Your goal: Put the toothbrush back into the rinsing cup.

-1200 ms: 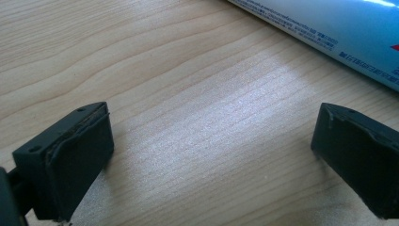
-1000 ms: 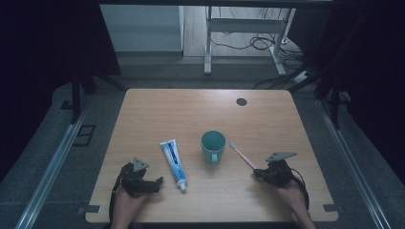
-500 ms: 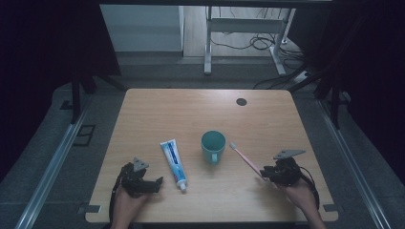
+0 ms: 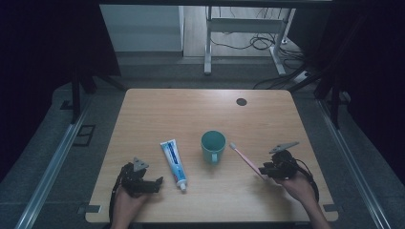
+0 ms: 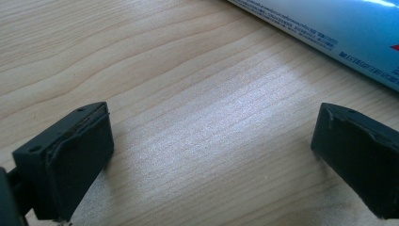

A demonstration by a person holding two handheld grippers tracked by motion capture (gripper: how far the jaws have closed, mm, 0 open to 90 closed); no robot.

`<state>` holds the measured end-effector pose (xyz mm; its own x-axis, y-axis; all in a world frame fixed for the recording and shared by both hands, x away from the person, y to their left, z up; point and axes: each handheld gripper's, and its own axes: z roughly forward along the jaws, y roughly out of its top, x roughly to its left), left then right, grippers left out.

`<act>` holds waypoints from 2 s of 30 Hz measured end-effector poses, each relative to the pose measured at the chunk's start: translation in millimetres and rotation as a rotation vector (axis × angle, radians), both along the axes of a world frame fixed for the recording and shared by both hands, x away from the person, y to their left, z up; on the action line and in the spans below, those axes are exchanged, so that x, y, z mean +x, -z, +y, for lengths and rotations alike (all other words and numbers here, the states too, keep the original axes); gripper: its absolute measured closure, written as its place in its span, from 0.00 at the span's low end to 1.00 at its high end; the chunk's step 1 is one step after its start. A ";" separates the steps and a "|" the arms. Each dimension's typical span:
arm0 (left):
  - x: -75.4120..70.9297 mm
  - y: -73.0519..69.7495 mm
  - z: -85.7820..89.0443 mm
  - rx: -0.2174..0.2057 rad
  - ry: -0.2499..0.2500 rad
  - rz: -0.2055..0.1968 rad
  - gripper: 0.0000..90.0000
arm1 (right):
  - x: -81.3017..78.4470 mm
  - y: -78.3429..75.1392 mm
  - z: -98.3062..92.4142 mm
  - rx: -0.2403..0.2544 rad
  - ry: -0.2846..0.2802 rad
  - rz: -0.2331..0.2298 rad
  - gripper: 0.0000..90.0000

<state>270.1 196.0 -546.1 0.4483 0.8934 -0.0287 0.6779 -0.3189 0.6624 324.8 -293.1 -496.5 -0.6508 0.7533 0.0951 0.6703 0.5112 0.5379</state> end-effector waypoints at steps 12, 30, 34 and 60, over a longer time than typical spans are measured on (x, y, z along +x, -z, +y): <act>0.0 -0.1 0.0 0.000 0.000 0.001 0.00 | 18.5 -3.4 9.7 -0.057 -0.015 0.073 0.71; 0.3 -0.1 -0.1 0.000 0.001 0.001 0.00 | 45.1 -11.8 42.9 -0.186 -0.079 0.179 0.72; 0.3 -0.1 0.0 0.000 0.002 0.001 0.00 | 52.0 -11.5 51.3 -0.221 -0.089 0.216 0.74; 0.4 0.0 -0.1 0.000 0.002 0.001 0.00 | 78.0 -0.6 88.9 -0.392 -0.105 0.333 0.82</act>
<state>270.5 195.9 -546.1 0.4502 0.8924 -0.0294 0.6779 -0.3201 0.6618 402.7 -204.1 -495.8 -0.7071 0.7063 0.0333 0.7069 0.7048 0.0596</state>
